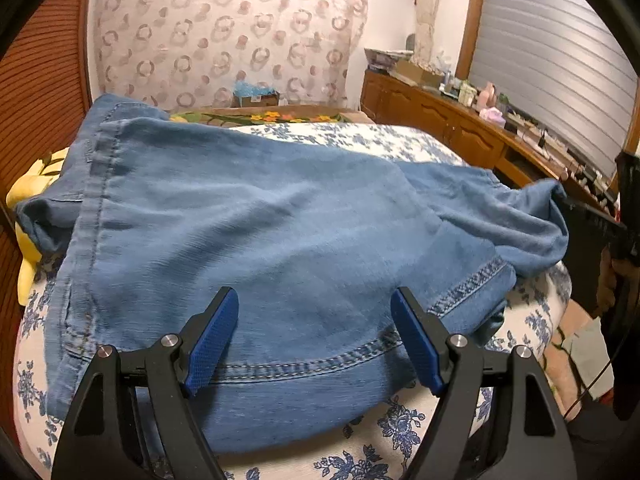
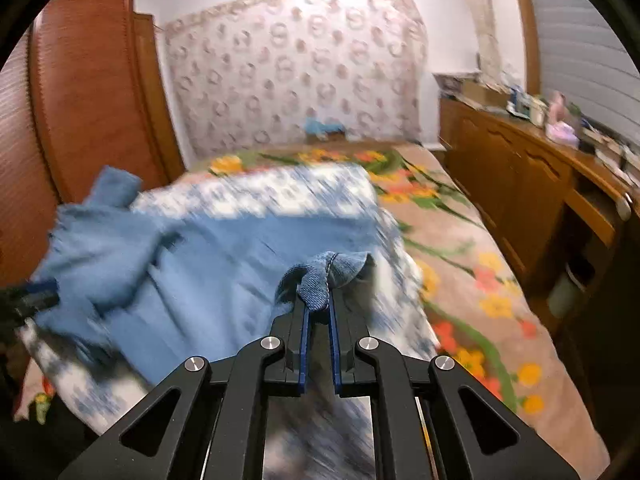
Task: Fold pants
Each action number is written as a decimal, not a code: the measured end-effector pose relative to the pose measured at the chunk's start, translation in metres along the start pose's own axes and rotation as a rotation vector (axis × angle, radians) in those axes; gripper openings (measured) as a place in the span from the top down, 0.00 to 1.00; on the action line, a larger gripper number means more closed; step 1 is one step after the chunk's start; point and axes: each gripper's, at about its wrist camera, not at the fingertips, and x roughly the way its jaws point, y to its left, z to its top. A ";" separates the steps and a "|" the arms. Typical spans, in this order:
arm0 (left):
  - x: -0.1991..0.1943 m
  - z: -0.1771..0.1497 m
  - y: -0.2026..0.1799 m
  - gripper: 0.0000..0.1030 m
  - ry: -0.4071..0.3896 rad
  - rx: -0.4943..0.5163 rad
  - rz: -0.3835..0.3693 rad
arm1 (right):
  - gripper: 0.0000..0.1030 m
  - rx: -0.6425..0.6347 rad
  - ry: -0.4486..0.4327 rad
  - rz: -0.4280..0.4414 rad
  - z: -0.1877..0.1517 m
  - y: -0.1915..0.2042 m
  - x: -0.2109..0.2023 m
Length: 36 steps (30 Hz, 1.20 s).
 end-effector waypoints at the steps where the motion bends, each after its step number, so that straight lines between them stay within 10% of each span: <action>1: -0.001 0.000 0.001 0.23 -0.001 -0.005 0.002 | 0.92 -0.014 -0.018 0.016 0.009 0.009 0.000; 20: -0.033 -0.004 0.048 0.23 -0.061 -0.072 0.080 | 0.92 -0.386 -0.134 0.454 0.092 0.224 0.020; 28: -0.035 -0.010 0.065 0.23 -0.060 -0.100 0.084 | 0.64 -0.404 -0.015 0.513 0.096 0.231 0.063; 36: -0.037 -0.009 0.070 0.23 -0.076 -0.128 0.080 | 0.63 -0.413 0.025 0.440 0.110 0.223 0.089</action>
